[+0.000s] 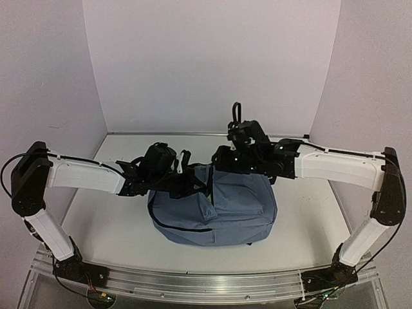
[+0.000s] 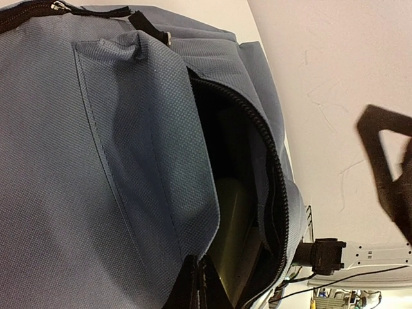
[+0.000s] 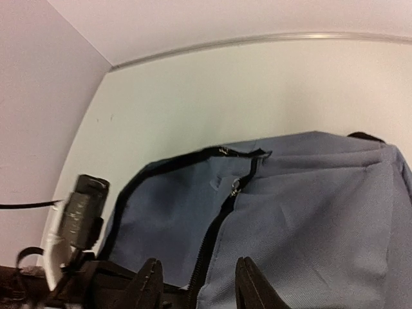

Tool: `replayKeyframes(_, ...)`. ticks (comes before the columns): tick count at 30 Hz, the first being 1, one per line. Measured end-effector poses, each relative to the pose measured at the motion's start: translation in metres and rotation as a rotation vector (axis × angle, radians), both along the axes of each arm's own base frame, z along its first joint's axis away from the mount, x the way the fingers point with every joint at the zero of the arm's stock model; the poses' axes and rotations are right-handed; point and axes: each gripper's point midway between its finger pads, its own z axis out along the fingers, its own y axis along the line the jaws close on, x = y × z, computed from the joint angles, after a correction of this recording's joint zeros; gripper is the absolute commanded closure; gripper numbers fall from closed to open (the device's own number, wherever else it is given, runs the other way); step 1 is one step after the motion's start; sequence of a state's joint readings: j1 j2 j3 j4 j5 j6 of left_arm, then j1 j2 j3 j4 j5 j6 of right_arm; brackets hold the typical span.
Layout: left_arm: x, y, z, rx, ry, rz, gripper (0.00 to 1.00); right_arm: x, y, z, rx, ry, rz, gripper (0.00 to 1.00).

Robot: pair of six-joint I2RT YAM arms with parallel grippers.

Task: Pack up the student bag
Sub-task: Adjust the student bag at the center of the board.

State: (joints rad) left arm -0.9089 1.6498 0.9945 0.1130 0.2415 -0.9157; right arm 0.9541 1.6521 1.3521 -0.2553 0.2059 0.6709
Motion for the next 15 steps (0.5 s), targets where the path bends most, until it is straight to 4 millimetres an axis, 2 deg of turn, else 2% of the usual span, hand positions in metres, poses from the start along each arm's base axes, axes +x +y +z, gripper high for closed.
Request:
replayKeyframes(4,-0.001,0.001,-0.001,-0.01,0.0,0.005,1.0,-0.003,0.005,-0.035,-0.057,0.058,0.028,0.7)
replayKeyframes(9,-0.003,0.005,0.004,-0.019,-0.007,0.006,0.98,-0.013,0.001,-0.061,-0.085,0.113,0.052,0.75)
replayKeyframes(13,-0.007,0.006,0.009,-0.021,-0.012,-0.008,0.81,-0.022,-0.001,-0.078,-0.095,0.149,0.07,0.76)
replayKeyframes(15,-0.009,0.009,0.014,-0.015,-0.023,-0.019,0.69,-0.022,0.0,-0.08,-0.089,0.147,0.071,0.76)
